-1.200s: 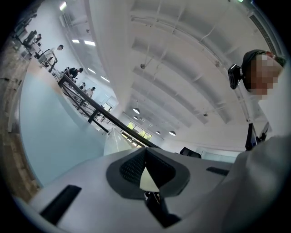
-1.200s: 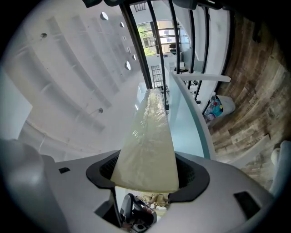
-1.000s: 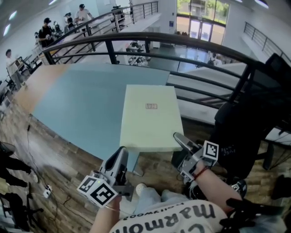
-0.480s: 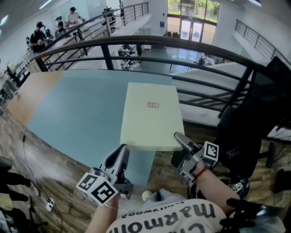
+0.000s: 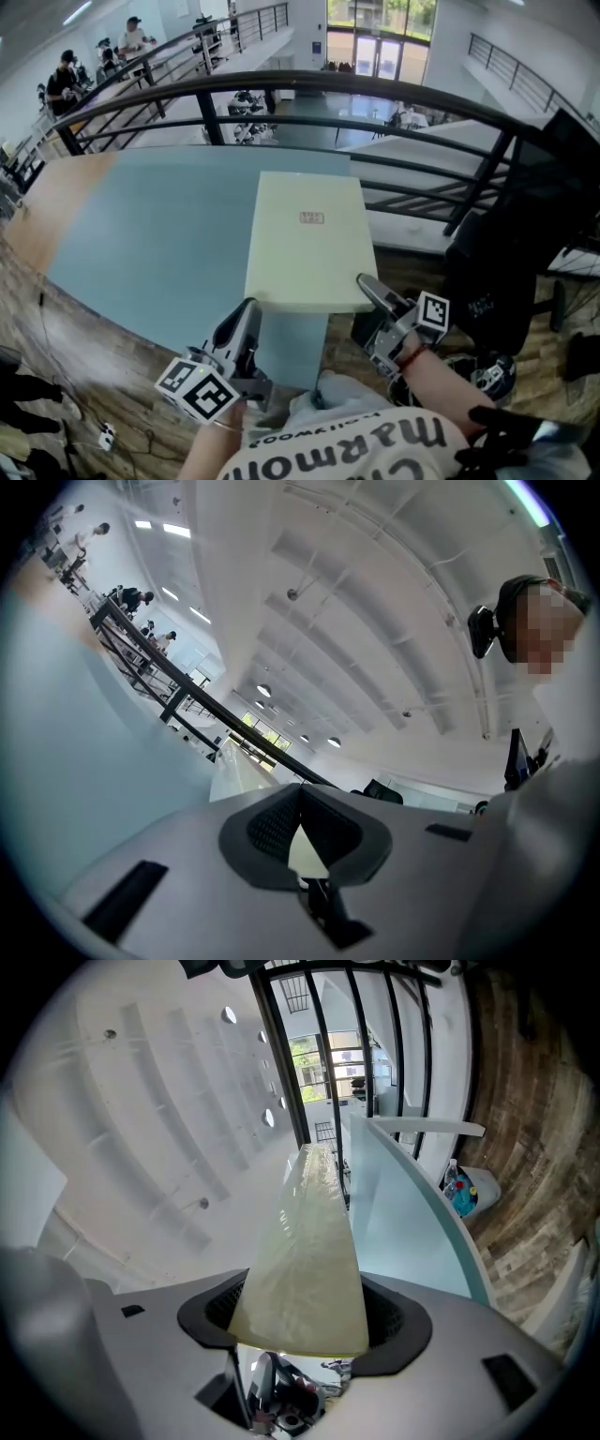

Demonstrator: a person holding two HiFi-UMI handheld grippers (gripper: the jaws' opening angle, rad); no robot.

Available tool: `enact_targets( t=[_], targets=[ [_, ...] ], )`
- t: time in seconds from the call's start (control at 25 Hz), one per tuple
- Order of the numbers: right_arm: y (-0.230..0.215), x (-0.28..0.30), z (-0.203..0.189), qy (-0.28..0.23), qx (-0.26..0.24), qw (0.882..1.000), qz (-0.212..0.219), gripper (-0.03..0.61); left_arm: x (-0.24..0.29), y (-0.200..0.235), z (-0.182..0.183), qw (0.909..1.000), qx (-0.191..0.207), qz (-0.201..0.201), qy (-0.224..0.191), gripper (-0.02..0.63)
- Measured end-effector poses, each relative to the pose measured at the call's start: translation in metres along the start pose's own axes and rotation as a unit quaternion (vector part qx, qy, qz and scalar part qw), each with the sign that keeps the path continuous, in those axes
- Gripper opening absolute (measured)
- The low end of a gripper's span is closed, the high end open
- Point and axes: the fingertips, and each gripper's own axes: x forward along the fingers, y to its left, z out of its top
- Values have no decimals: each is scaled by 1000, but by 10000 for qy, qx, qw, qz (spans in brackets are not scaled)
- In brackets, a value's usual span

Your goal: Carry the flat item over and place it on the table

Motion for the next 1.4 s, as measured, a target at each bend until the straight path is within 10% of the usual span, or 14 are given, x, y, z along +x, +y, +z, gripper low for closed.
enact_targets(
  t=[0.76, 1.4],
  targets=[
    [-17, 3, 20, -35, 60, 9999, -157, 307, 21, 19, -13, 9991, -411, 123, -19, 3],
    [-38, 82, 100, 1411, 215, 9878, -632, 307, 97, 51, 13, 9883, -484, 1258, -715, 3]
  ],
)
